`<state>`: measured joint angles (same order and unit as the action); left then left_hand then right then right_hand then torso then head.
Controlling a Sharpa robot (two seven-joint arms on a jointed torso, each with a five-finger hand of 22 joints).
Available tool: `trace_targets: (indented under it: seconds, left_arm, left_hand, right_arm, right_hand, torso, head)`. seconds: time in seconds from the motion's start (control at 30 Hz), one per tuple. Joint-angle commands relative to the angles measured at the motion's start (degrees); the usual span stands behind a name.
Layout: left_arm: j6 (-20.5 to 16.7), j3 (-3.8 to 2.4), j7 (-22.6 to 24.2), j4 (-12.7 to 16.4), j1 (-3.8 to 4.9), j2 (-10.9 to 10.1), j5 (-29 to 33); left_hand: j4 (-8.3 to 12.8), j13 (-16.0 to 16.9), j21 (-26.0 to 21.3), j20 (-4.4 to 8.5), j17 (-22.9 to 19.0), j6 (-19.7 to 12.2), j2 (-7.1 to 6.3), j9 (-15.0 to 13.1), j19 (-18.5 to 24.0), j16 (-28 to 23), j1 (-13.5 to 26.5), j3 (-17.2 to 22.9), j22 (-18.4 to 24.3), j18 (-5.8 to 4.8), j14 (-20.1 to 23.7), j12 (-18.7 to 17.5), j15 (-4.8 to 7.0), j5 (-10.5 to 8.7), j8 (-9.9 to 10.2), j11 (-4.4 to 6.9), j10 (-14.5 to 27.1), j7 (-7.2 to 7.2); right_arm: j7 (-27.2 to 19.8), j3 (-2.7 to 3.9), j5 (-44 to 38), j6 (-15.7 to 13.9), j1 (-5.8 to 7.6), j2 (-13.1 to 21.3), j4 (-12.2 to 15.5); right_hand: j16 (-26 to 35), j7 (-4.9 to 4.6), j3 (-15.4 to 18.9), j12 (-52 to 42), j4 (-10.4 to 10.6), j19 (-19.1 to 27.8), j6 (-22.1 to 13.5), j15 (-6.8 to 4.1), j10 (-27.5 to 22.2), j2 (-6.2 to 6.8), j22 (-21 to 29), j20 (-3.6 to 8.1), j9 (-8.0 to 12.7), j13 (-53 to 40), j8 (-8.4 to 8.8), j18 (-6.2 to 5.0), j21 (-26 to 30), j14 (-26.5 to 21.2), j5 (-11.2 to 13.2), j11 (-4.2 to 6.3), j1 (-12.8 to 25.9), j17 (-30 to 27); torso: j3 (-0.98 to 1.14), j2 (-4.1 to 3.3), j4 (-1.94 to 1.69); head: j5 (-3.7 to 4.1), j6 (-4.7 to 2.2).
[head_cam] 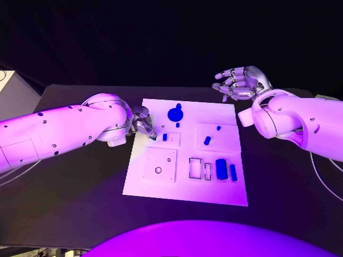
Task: Assemble the parts on the task board
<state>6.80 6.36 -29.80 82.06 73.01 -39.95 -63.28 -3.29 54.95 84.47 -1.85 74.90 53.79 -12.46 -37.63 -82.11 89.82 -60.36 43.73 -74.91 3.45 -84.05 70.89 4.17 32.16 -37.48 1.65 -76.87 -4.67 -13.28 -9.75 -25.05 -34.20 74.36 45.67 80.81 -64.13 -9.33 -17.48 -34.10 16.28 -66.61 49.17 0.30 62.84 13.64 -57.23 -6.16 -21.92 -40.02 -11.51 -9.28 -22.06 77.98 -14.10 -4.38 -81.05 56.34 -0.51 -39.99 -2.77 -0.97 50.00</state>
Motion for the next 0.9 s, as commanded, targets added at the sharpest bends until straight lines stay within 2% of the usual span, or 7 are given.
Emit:
trace_targets:
  seconds: [0.03,0.33,0.6,0.9]
  left_arm:
    - [2.46,0.33,-0.25,0.05,-0.44,0.43,0.4]
    - [1.8,0.33,-0.35,-0.36,-0.44,0.87,0.4]
    - [2.07,0.32,-0.41,-0.47,-0.43,1.05,0.38]
    - [2.09,0.32,-0.42,-0.54,-0.43,1.12,0.33]
  left_hand:
    - [6.99,0.17,0.25,0.06,15.1,2.46,0.87,0.22,-0.38,0.18,0.2,6.47,-3.5,-0.67,-5.95,0.24,0.52,-0.02,-0.25,0.12,-0.56,2.19]
    - [5.94,0.96,0.25,0.13,15.1,2.65,1.81,0.78,-0.47,0.18,0.64,4.34,-3.66,-0.71,-5.95,0.39,0.6,-1.38,-0.31,0.27,-1.22,2.44]
    - [5.17,1.93,0.28,0.21,15.1,2.82,1.75,1.23,-0.62,0.18,1.02,1.54,-3.86,-0.76,-5.95,0.7,0.71,-1.7,-0.46,0.45,-1.82,2.74]
    - [4.25,2.52,0.29,0.35,15.1,2.97,1.31,1.79,-0.74,0.18,1.46,-1.22,-4.0,-0.8,-5.95,0.77,0.86,-1.8,-0.51,0.66,-2.12,3.07]
  right_arm:
    - [-0.4,0.01,-0.42,0.72,-0.03,0.0,0.08]
    - [-0.41,0.01,-0.42,0.71,-0.03,0.01,0.09]
    - [-0.4,0.01,-0.42,0.7,-0.03,0.04,0.1]
    - [-0.41,0.01,-0.42,0.69,-0.03,0.06,0.11]
  right_hand:
    - [0.12,0.03,0.41,0.28,0.02,-0.49,-0.52,-0.14,0.28,-0.04,0.05,-0.09,-0.09,0.05,-0.12,-1.14,0.23,-0.17,-0.18,0.07,0.27,0.03]
    - [0.27,0.04,0.46,0.28,0.0,-0.6,-0.57,-0.15,0.33,-0.07,0.19,-0.08,-0.09,0.41,-0.23,-1.14,0.38,-0.12,-0.22,0.09,0.31,0.02]
    - [0.27,0.04,0.46,0.28,0.0,-0.6,-0.57,-0.15,0.33,-0.07,0.19,-0.08,-0.09,0.41,-0.23,-1.14,0.38,-0.12,-0.22,0.09,0.31,0.02]
    - [0.27,0.04,0.46,0.28,0.0,-0.6,-0.57,-0.15,0.33,-0.07,0.19,-0.08,-0.09,0.41,-0.23,-1.14,0.38,-0.12,-0.22,0.09,0.31,0.02]
  torso:
    - [0.0,0.02,-0.05]
    - [0.0,-0.02,0.02]
    - [0.03,-0.02,-0.01]
    - [-0.04,0.01,-0.03]
  head:
    - [0.03,0.0]
    - [0.04,0.0]
    - [0.15,0.0]
    - [0.24,0.0]
